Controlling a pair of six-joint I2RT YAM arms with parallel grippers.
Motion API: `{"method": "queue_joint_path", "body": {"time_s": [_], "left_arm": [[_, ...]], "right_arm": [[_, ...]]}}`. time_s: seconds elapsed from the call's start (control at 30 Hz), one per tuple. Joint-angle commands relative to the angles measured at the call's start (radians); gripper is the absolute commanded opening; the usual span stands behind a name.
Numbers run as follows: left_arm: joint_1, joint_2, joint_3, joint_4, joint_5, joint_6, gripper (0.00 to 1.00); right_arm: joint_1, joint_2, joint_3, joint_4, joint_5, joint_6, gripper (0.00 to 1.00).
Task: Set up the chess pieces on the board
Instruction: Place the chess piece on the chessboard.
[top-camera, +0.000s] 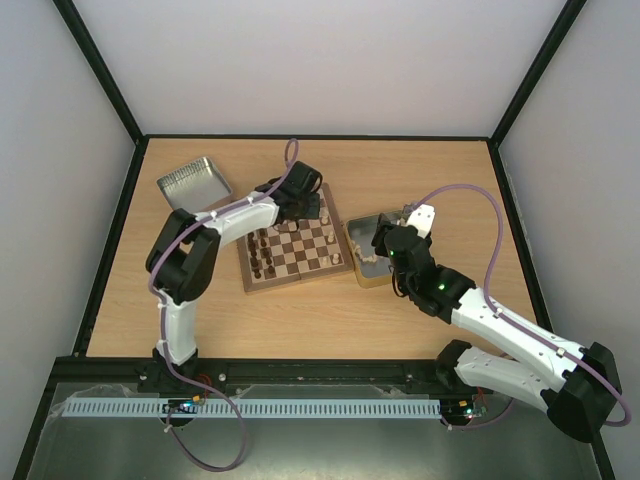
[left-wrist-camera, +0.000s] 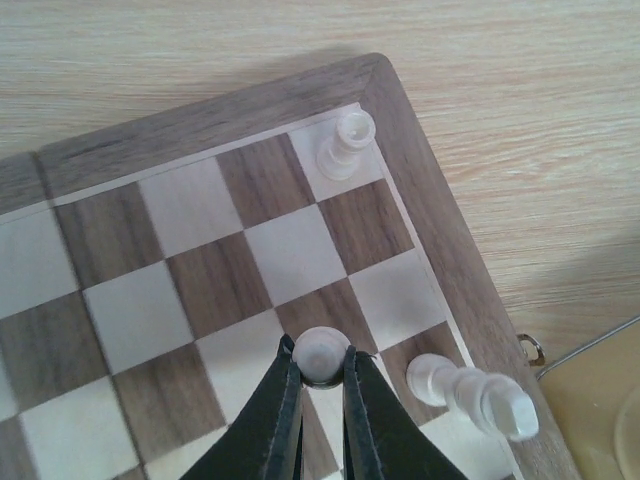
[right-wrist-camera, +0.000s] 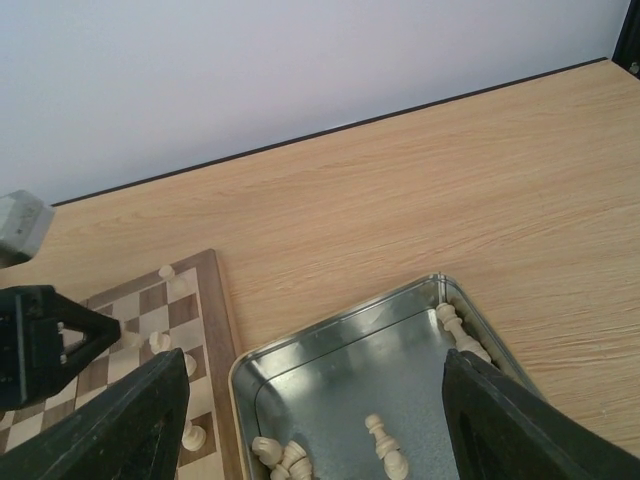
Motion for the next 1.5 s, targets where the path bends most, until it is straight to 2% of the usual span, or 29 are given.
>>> {"method": "queue_joint_path", "body": {"time_s": [0.0, 0.5, 0.8, 1.03, 1.47], "left_arm": [[0.005, 0.048, 0.055, 0.056, 0.096, 0.067, 0.05], [0.016, 0.132, 0.099, 0.093, 0.11, 0.087, 0.06], [0.018, 0.147, 0.11, 0.068, 0.089, 0.101, 0.12], [0.023, 0.126, 0.125, 0.047, 0.119, 0.103, 0.22], [0.057, 0.02, 0.12, 0.024, 0.15, 0.07, 0.27]], "right_arm": [[-0.005, -0.016, -0.011, 0.008, 0.011, 0.025, 0.68], [-0.005, -0.011, -0.005, 0.008, -0.01, 0.041, 0.68], [-0.005, 0.002, -0.003, 0.013, -0.018, 0.039, 0.68], [-0.005, 0.006, -0.002, 0.017, -0.025, 0.038, 0.68], [-0.007, 0.001, 0.016, 0.009, -0.033, 0.043, 0.68]]}}
